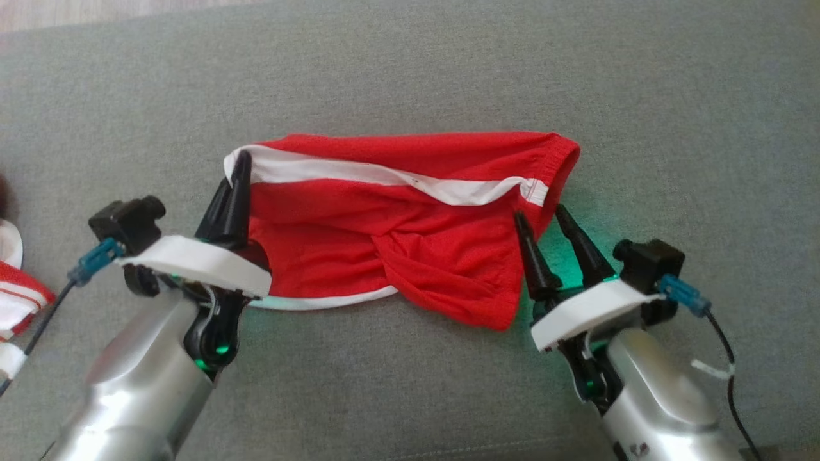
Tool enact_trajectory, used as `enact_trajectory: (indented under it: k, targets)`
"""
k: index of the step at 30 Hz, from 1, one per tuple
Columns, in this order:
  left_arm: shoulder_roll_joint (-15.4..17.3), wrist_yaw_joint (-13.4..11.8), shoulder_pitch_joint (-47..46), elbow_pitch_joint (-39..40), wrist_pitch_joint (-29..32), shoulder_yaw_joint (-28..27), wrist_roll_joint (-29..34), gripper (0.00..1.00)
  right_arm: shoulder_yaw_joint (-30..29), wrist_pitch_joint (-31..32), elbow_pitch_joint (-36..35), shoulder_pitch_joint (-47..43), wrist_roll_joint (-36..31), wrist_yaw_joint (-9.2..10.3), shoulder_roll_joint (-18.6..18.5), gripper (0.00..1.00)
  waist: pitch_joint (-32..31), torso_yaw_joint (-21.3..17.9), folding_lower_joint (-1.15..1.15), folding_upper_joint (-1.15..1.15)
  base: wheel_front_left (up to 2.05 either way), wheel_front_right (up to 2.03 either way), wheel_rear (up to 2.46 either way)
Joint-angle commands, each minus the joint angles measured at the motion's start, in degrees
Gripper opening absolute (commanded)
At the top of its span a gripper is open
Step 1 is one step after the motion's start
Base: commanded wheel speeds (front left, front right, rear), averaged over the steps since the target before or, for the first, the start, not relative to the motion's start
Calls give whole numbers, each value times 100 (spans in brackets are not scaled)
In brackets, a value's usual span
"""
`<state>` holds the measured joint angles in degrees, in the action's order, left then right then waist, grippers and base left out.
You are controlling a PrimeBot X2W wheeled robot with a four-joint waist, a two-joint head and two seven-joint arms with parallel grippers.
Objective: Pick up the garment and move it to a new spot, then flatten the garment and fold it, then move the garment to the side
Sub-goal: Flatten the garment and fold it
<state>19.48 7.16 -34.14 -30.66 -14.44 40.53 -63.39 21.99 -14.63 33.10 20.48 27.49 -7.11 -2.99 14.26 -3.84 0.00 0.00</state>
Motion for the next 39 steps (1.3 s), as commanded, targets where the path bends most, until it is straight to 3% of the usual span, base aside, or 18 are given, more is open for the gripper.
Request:
enact_trajectory:
  k: [1, 15, 16, 19, 20, 21, 22, 28, 34, 39]
  targets:
    - [207, 33, -77, 147, -54, -243, 20, 0, 156, -37, -111, 114, 52, -37, 12, 100, 9, 8, 0, 0, 0, 0, 0]
    - [257, 33, -96, 77, -55, -288, -31, 0, 595, -37, 222, 617, 688, -37, 12, 100, 8, 6, 0, 0, 0, 0, 0]
    - [247, 33, -92, 75, -55, -294, -22, 0, 605, -37, 258, 645, 707, -37, 12, 96, 7, 15, 0, 0, 0, 0, 0]
    - [236, 33, -91, 88, -55, -292, 5, 0, 591, -37, 321, 701, 754, -37, 12, 74, 3, 45, 0, 0, 0, 0, 0]
    - [242, 33, -97, 94, -55, -297, 16, 0, 573, -37, 325, 715, 756, -37, 12, 54, 3, 53, 0, 0, 0, 0, 0]
    - [247, 33, -101, 100, -55, -300, 26, 0, 554, -37, 322, 725, 747, -37, 12, 40, 3, 60, 0, 0, 0, 0, 0]
    - [251, 33, -106, 107, -55, -303, 32, 0, 543, -37, 316, 730, 736, -37, 12, 0, 6, 64, 0, 0, 0, 0, 0]
    - [288, 33, -137, 245, -55, -503, 172, 0, 303, -37, -98, 690, 673, -37, 12, 0, -70, 65, 0, 0, 0, 0, 0]
    - [503, 33, -251, 800, -55, -966, 603, 0, -46, -37, -876, 790, 701, -37, 11, 0, -568, 81, 0, 0, 0, 0, 0]
    - [755, 33, -530, 1329, -55, -1146, 841, 0, -126, -37, -1394, 1220, 890, -37, -258, 0, -1048, 157, 0, 0, 0, 0, 0]
